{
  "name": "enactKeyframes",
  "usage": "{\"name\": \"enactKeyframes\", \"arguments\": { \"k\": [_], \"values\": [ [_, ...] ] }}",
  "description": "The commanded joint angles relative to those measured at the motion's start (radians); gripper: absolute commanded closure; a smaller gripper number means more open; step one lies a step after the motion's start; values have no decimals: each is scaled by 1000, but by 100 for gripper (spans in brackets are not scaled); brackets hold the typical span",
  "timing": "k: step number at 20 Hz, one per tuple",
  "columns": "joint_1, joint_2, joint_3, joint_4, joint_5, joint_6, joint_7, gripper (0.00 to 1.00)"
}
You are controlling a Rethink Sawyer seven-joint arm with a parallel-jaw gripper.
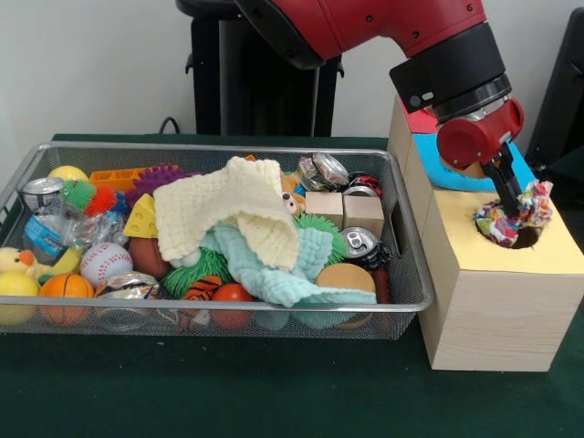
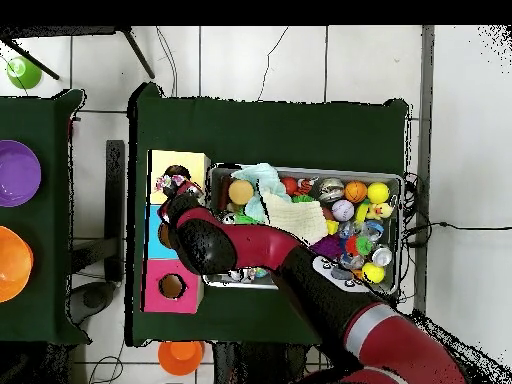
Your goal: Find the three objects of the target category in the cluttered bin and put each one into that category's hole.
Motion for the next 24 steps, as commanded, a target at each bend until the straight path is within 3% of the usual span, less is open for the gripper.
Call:
{"name": "enactKeyframes", "arguments": {
  "k": [1, 10, 11, 24],
  "values": [
    [12, 35, -33, -50, -41, -8, 219, 100],
    [34, 21, -60, -57, -45, -12, 211, 100],
    [37, 20, -63, -57, -44, -13, 211, 0],
    [46, -19, -83, -53, -37, -12, 217, 0]
  ]
}}
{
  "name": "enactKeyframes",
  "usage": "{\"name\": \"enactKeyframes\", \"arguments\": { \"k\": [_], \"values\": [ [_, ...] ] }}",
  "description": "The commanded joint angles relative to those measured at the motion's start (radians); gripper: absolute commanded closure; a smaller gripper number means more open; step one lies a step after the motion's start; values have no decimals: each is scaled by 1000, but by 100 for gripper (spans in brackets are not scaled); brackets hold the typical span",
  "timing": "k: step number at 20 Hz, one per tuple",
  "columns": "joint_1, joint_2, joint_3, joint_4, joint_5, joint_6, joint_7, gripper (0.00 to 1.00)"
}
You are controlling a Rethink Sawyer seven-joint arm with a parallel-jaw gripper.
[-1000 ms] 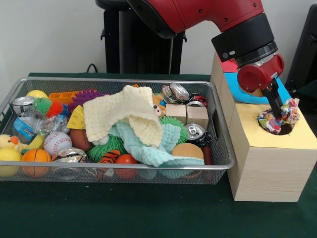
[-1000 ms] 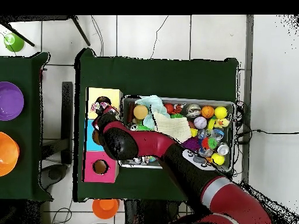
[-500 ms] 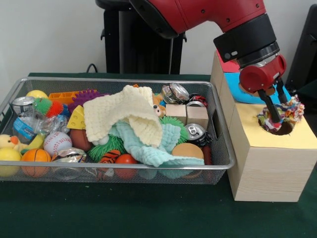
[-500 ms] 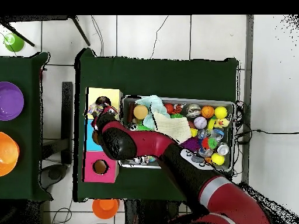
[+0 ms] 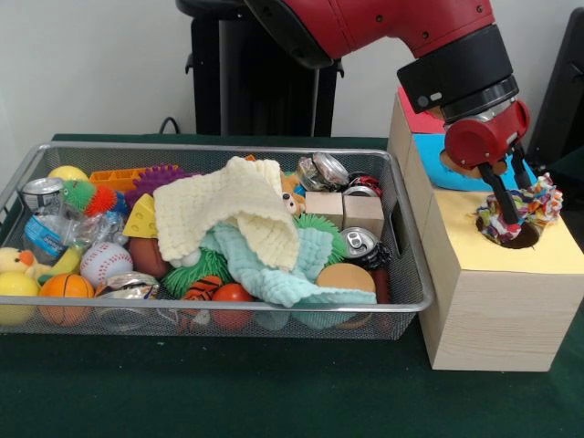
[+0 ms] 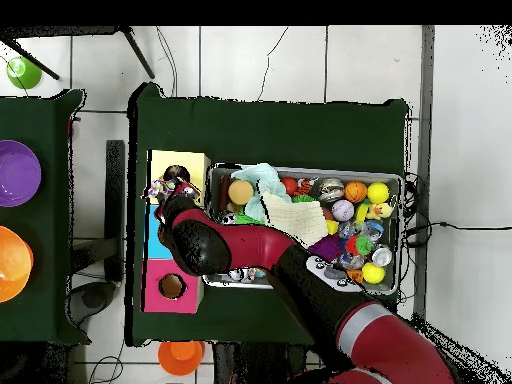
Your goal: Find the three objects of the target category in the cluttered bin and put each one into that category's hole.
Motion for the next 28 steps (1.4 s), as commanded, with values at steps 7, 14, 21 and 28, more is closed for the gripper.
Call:
{"name": "enactKeyframes", "arguments": {
  "k": [7, 14, 21, 28],
  "values": [
    [53, -67, -152, -72, -23, -23, 206, 0],
    [48, -82, -158, -73, -37, -49, 218, 0],
    [60, -33, -151, -97, -57, -141, 239, 0],
    [70, 8, -148, -120, -53, -166, 242, 0]
  ]
}}
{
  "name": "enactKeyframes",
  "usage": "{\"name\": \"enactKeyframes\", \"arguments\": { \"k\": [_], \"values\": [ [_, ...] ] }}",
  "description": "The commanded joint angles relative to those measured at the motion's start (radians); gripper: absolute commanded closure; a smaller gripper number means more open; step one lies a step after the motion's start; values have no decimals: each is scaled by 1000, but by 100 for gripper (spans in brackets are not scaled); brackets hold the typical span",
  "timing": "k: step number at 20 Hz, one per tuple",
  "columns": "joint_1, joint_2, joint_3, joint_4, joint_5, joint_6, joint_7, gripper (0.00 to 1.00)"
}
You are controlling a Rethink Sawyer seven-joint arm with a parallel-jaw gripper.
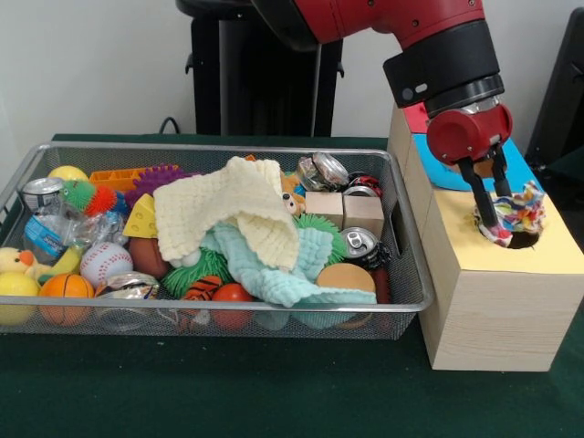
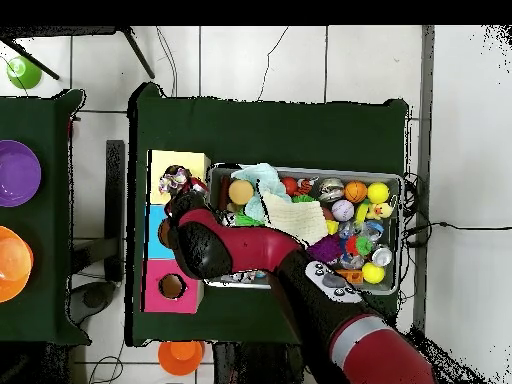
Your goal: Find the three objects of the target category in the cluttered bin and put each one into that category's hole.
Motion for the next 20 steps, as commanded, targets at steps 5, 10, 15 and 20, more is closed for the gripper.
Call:
{"name": "enactKeyframes", "arguments": {
  "k": [5, 10, 15, 20],
  "values": [
    [25, 68, -56, -116, -23, -120, 244, 0],
    [74, 78, -132, -148, 13, -69, 205, 0],
    [121, 69, -208, -170, 35, -31, 194, 0],
    [171, 59, -276, -191, 60, 29, 186, 0]
  ]
}}
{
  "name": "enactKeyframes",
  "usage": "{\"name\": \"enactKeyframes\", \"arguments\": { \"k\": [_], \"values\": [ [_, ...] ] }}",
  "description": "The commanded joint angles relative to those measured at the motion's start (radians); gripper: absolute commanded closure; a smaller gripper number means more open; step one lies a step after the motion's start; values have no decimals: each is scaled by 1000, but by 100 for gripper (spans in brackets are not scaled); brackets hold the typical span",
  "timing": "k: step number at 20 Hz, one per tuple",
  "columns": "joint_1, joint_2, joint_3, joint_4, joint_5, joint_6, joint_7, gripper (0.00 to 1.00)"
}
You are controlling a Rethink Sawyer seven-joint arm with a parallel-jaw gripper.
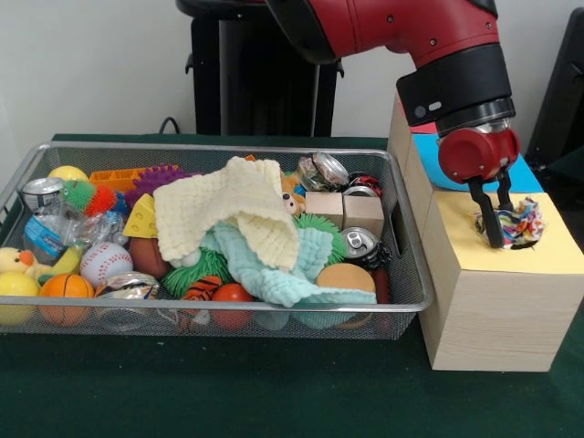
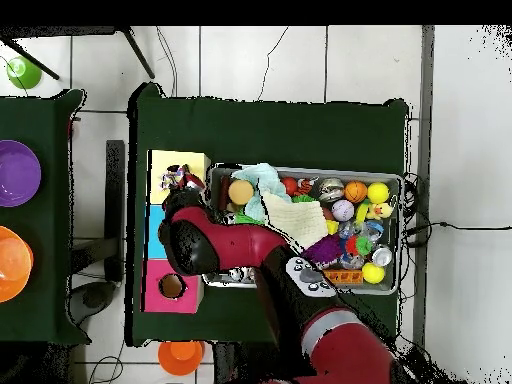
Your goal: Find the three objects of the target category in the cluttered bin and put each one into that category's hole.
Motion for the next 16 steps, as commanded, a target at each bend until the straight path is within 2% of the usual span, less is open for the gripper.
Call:
{"name": "enactKeyframes", "arguments": {
  "k": [1, 8, 13, 16],
  "values": [
    [49, 30, -155, -118, 58, 83, 189, 0],
    [62, 34, -176, -132, 49, 114, 196, 0],
    [105, 56, -230, -174, 71, 319, 137, 0],
    [90, 66, -209, -179, 54, 370, 134, 0]
  ]
}}
